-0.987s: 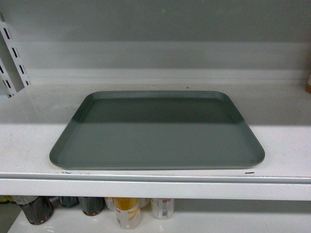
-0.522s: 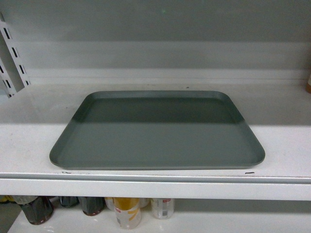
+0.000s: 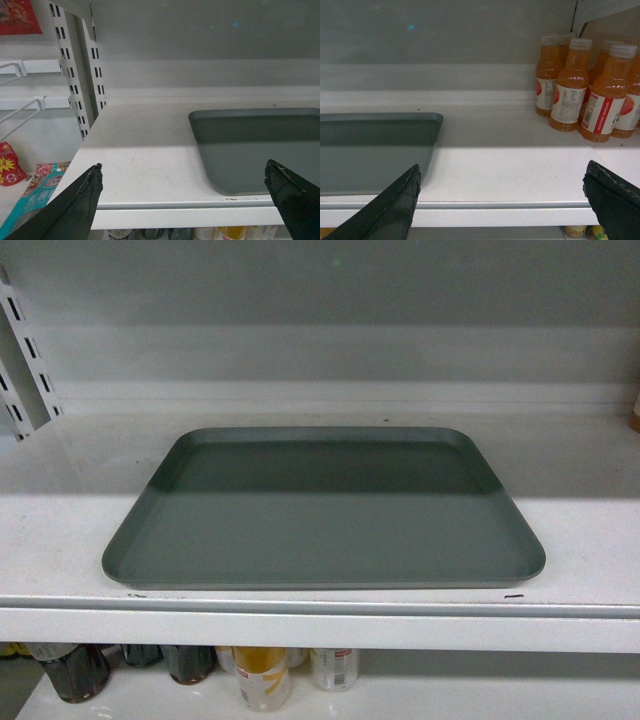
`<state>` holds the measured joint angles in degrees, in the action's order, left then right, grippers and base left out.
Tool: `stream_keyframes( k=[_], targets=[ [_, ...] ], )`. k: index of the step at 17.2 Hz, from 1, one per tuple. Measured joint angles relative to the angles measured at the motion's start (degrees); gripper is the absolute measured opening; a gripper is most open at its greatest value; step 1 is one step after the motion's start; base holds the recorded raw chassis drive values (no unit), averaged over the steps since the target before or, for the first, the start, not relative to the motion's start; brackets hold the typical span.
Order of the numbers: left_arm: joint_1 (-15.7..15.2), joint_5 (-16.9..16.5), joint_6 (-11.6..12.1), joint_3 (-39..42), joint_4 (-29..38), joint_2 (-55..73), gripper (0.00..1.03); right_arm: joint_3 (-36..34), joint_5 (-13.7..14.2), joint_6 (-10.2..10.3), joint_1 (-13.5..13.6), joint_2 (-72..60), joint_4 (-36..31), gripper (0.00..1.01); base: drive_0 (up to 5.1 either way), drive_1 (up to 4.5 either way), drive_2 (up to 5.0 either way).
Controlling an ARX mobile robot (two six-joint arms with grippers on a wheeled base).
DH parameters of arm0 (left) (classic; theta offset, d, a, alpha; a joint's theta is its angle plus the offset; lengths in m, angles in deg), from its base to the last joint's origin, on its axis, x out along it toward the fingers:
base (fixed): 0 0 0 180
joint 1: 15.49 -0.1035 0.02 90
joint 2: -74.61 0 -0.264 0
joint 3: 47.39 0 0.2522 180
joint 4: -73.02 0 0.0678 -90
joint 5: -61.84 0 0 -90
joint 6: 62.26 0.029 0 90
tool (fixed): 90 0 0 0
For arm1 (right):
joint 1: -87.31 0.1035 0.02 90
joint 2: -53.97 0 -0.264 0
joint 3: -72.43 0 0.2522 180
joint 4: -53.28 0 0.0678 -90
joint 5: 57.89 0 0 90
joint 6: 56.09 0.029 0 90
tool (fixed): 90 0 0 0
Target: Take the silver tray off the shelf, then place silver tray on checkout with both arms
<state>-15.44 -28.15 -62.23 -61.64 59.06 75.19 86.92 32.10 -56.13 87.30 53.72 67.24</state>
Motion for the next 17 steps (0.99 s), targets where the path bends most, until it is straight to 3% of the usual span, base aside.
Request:
stream_keyframes(
  k=[1, 2, 3, 4, 7, 13, 15, 17],
  targets=[
    [0.0, 0.0, 0.0, 0.0, 0.0, 0.0, 0.98, 0.68, 1.27, 1.51, 0.35, -0.63, 3.15, 0.98, 0.0, 0.0, 0.0],
    [1.11, 2.4, -1.36, -2.54, -7.74, 2.56, 0.98, 1.33, 2.23, 6.03, 0.33, -7.65, 2.12, 0.98, 0.0, 0.0, 0.0],
    [0.11, 1.09, -3.15, -5.42, -3.04, 17.46, 0.98, 2.01, 1.33, 7.45, 0.76, -16.87, -9.29, 0.98, 0.0, 0.0, 0.0],
    [-1.03, -1.2, -3.02, -5.53, 11.8, 30.67, 0.98, 2.25, 1.01, 6.51, 2.43, -28.2, -20.81, 0.98, 0.0, 0.0, 0.0],
    [-1.07, -3.56, -2.62, -5.53, 23.65, 43.34, 0.98, 3.08, 1.44, 4.72, 5.42, -39.19, -31.58, 0.98, 0.0, 0.0, 0.0],
    [-0.5, -5.09, -1.9, -9.25, 40.59, 65.44, 0.98, 6.4, 1.75, 2.95, 8.33, -59.93, -48.76, 0.98, 0.0, 0.0, 0.0],
    [0.2, -5.7, -1.18, -12.55, 43.25, 72.37, 0.98, 10.32, 1.31, 2.01, 9.16, -70.62, -55.67, 0.98, 0.0, 0.0, 0.0],
    [0.66, -6.03, -1.07, -15.78, 44.3, 77.0, 0.98, 13.94, 0.59, 1.22, 9.81, -78.62, -58.42, 0.98, 0.0, 0.0, 0.0]
  ],
)
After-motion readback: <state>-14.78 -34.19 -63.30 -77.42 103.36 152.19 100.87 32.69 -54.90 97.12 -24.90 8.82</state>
